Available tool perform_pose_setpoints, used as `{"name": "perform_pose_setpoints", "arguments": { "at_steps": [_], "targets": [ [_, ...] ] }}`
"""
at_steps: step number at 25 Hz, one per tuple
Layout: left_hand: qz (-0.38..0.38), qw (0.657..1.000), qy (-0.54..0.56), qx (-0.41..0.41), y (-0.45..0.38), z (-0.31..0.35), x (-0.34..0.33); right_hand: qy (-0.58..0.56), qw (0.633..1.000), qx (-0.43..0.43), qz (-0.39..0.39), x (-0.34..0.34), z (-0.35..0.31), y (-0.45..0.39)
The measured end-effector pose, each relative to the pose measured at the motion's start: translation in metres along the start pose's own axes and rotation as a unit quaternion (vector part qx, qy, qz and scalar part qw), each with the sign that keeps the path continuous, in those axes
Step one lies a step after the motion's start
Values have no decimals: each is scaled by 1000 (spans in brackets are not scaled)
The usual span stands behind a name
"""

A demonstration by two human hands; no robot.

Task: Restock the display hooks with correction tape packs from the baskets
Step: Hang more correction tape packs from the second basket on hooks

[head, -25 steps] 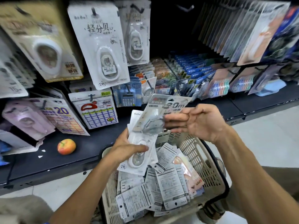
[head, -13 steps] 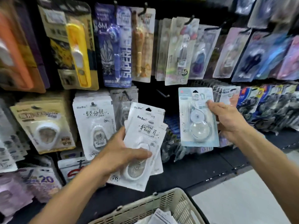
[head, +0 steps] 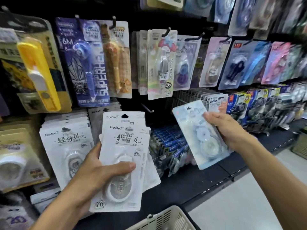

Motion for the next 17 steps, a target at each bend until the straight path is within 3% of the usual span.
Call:
{"name": "perform_pose_setpoints", "arguments": {
  "at_steps": [2, 7, 10, 11, 12, 14, 16, 17],
  "targets": [
    [3, 1000, 5, -9, -1, 1, -2, -19, 997, 16, 68, 10, -4, -3],
    [-5, 1000, 22, -16, -4, -3, -7, 152, 964, 1, 217, 12, -2, -8],
    [-3, 998, 56, -10, -5, -4, -9, 371, 862, 135, 317, -13, -46, 18],
    [7, 998, 57, -11, -5, -4, -8, 365, 861, 204, 289, -32, -58, 26],
    [22, 998, 59, -11, -6, -3, -6, 300, 900, 244, 203, -55, -60, 31],
    [62, 996, 67, -19, -8, -3, -4, 109, 974, 192, -53, -122, -46, 47],
    [101, 990, 86, -36, -8, -2, -2, 46, 965, 123, -226, -183, -25, 74],
    [116, 987, 102, -40, -6, -1, 0, 38, 959, 124, -253, -201, -19, 84]
  ]
}}
Point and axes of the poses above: each hand's wrist, its own y-axis away from the middle knuckle, its own x-axis out of the back of the hand, z = x × y, the point moved 8 cm from there along -y, towards the middle knuckle, and after that the axes turned 5 degrees about -z, right-handed, at the moved point
